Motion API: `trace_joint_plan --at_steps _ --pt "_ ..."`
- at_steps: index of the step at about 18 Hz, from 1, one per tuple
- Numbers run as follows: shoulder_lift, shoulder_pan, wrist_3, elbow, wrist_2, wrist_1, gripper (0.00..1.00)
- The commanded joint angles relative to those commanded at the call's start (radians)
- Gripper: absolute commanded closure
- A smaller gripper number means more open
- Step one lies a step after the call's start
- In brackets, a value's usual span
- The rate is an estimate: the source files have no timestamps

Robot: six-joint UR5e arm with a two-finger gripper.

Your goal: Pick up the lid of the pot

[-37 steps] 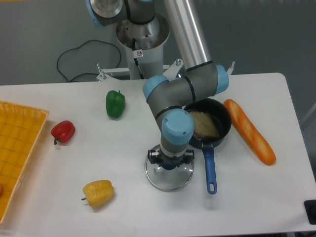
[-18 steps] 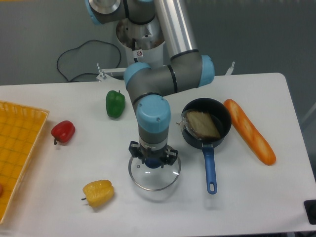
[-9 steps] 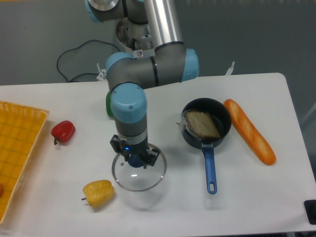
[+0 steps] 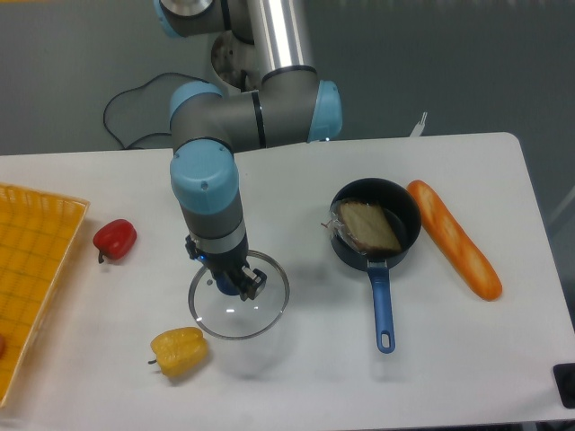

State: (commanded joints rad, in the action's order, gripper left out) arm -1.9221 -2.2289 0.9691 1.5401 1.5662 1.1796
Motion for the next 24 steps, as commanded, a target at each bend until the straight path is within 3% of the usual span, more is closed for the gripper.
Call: trace_joint_plan --at_steps 9,12,24 --pt "-0.008 0.014 0.129 -0.002 0.002 0.005 0.59" --pt "-0.002 0.011 0.174 -0.006 0.002 0.054 0.59" --pt "0.021 0.002 0.168 0.005 -0.015 0.058 0.59"
